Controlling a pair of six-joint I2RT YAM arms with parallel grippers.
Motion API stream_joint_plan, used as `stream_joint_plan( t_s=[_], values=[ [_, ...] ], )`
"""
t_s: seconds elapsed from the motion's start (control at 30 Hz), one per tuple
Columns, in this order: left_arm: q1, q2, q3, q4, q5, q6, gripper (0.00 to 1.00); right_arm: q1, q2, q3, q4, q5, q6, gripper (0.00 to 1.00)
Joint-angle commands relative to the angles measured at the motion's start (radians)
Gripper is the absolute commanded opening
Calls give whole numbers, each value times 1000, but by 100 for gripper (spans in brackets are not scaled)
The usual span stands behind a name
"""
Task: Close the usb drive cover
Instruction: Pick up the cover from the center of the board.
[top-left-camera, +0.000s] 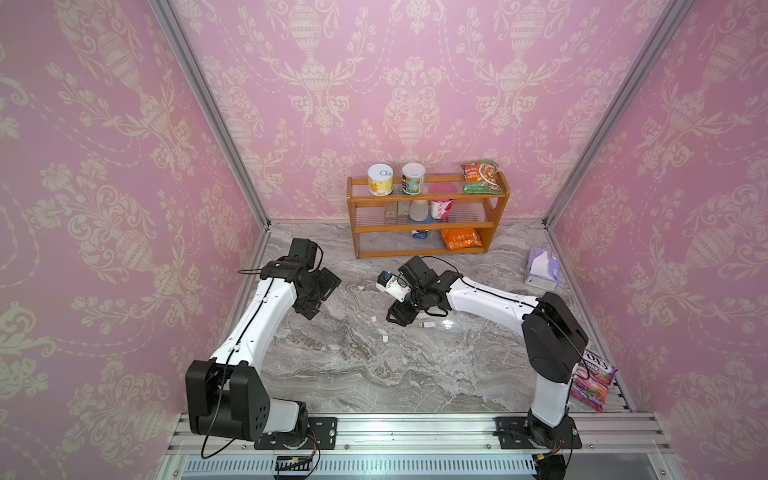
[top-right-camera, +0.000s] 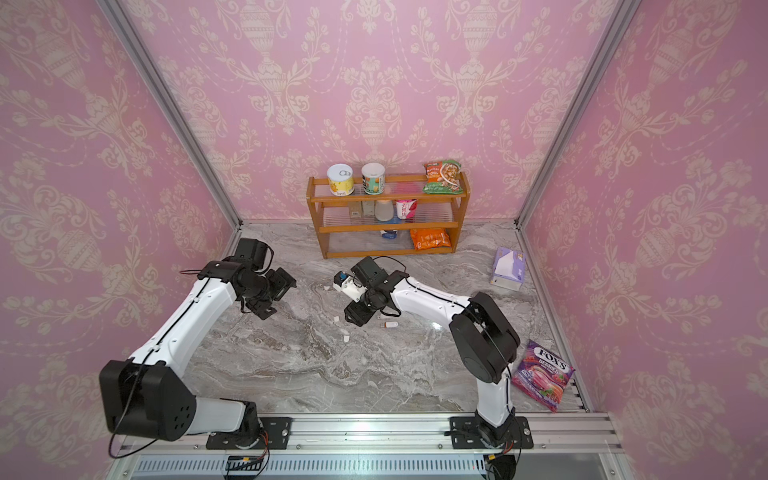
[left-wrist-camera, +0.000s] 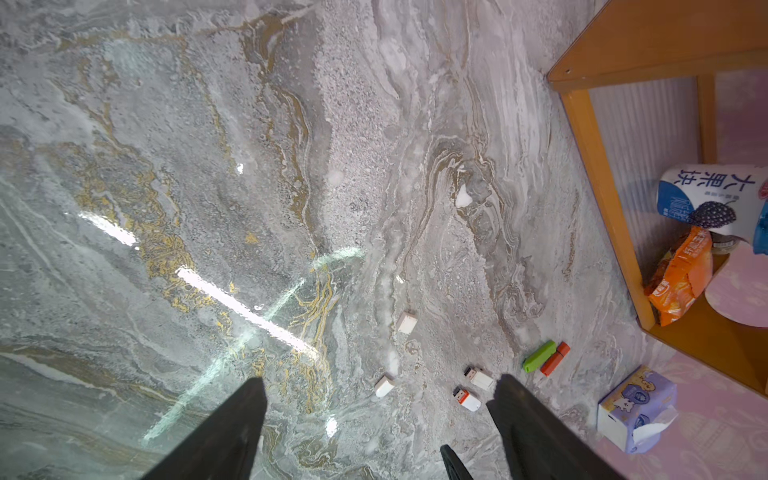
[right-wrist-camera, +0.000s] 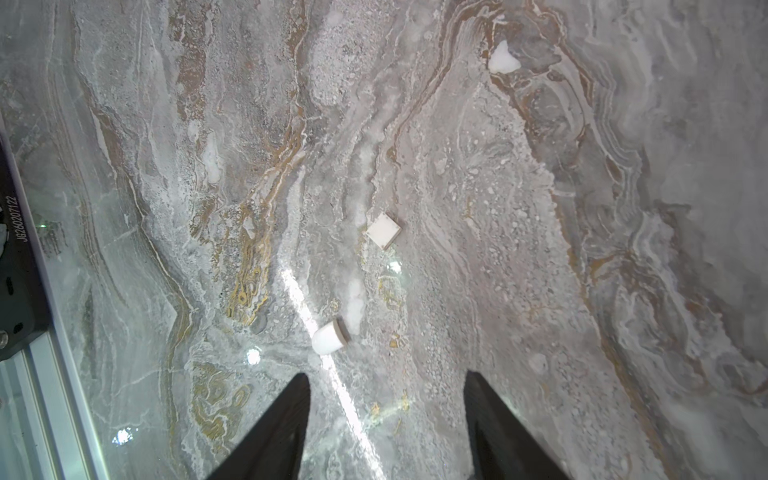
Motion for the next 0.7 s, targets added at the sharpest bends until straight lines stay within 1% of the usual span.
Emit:
stream_joint_plan(
  t_s=[0.0,0.17,0.33,0.67],
  values=[
    [19,-25,-40,-29,67,6,89,33,75,88,-89,40,-105,62],
    [25,-21,-60,-16,100,13,89,54,177,184,-120,28,-131,61],
    [28,-26,-58,-13,108,23,89,72,216,189,-79,10,-173,63],
    [48,-62,-71,-35,102,29,89,72,305,276,-89,7,-217,63]
  ],
)
